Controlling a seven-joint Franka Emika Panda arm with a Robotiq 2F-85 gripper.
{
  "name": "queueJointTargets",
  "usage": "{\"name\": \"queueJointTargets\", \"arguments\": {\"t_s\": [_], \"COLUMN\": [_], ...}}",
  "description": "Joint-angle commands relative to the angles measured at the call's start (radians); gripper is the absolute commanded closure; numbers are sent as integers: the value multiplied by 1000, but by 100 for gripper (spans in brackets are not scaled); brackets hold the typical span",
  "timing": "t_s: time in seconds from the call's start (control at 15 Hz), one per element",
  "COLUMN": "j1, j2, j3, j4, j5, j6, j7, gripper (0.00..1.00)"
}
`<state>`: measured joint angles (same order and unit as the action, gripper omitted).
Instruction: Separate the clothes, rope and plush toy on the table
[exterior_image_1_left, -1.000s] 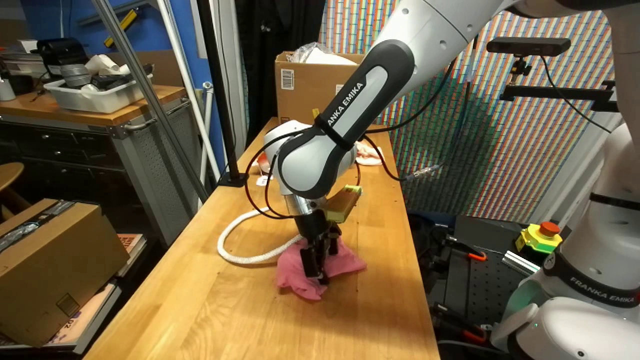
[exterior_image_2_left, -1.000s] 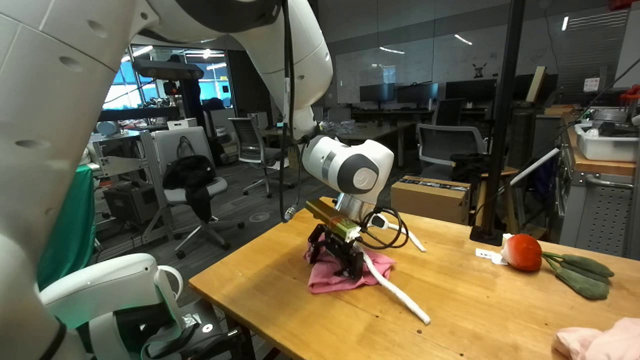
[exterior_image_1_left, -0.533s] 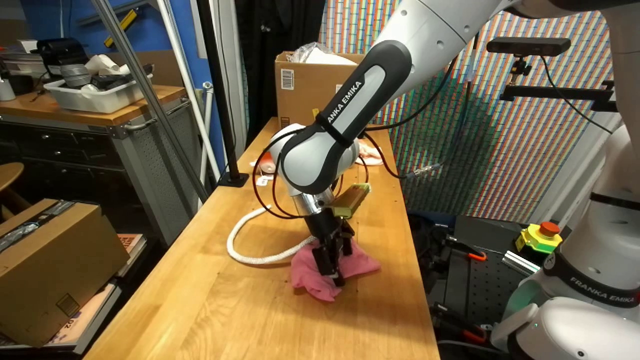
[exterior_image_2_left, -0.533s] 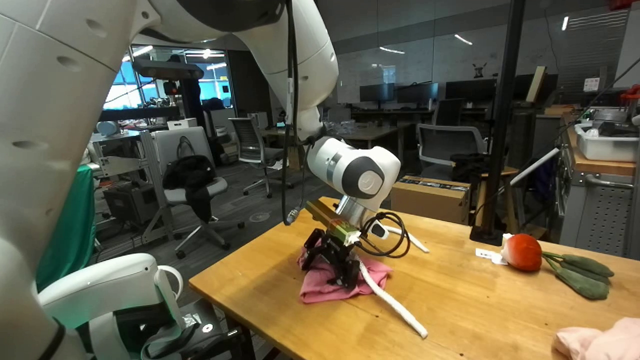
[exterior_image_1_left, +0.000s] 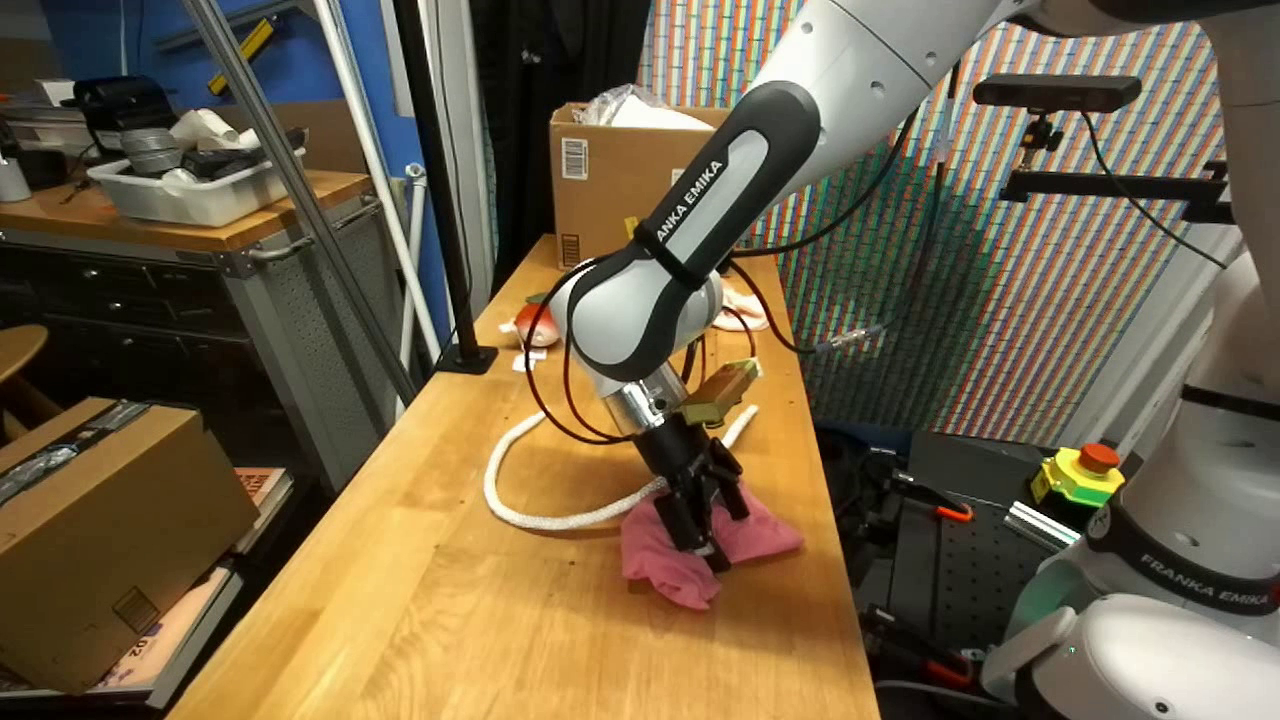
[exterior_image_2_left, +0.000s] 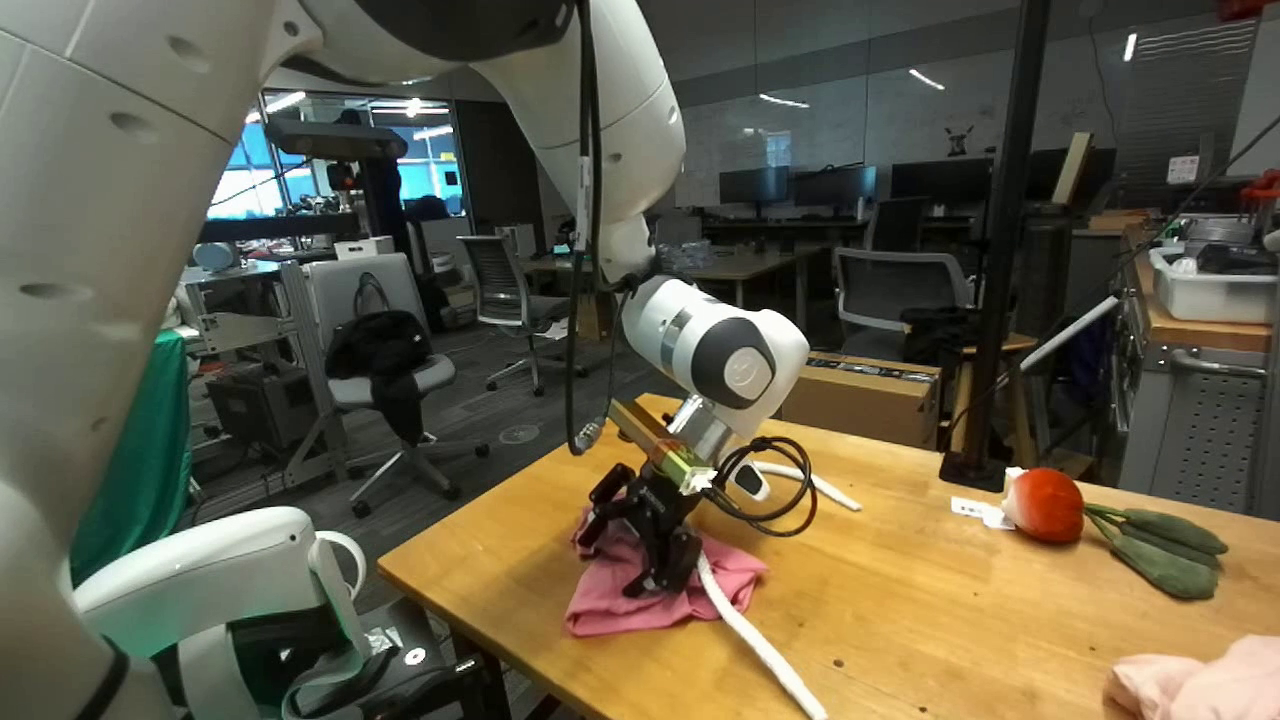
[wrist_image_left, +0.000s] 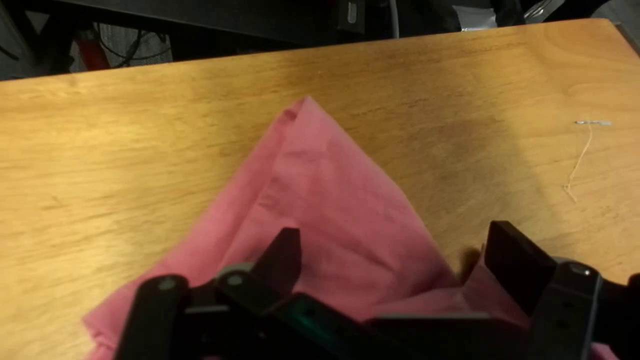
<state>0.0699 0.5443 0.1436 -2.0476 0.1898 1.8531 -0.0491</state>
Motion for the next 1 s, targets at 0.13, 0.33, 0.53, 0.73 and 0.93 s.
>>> {"name": "queueJointTargets", "arguments": {"t_s": [0.13, 0.33, 0.53, 0.73, 0.93], "j1": [3, 11, 24, 41, 61], "j2": [-43, -90, -134, -162, -162], "j3": [-1, 6, 11, 8, 3], "j4": [-5, -3, 11, 35, 58], "j5": [33, 48, 62, 61, 4], "j6": [-19, -32, -50, -70, -65], "j7": [-3, 14, 39, 67, 50], "gripper": [0, 0, 0, 0, 0]}}
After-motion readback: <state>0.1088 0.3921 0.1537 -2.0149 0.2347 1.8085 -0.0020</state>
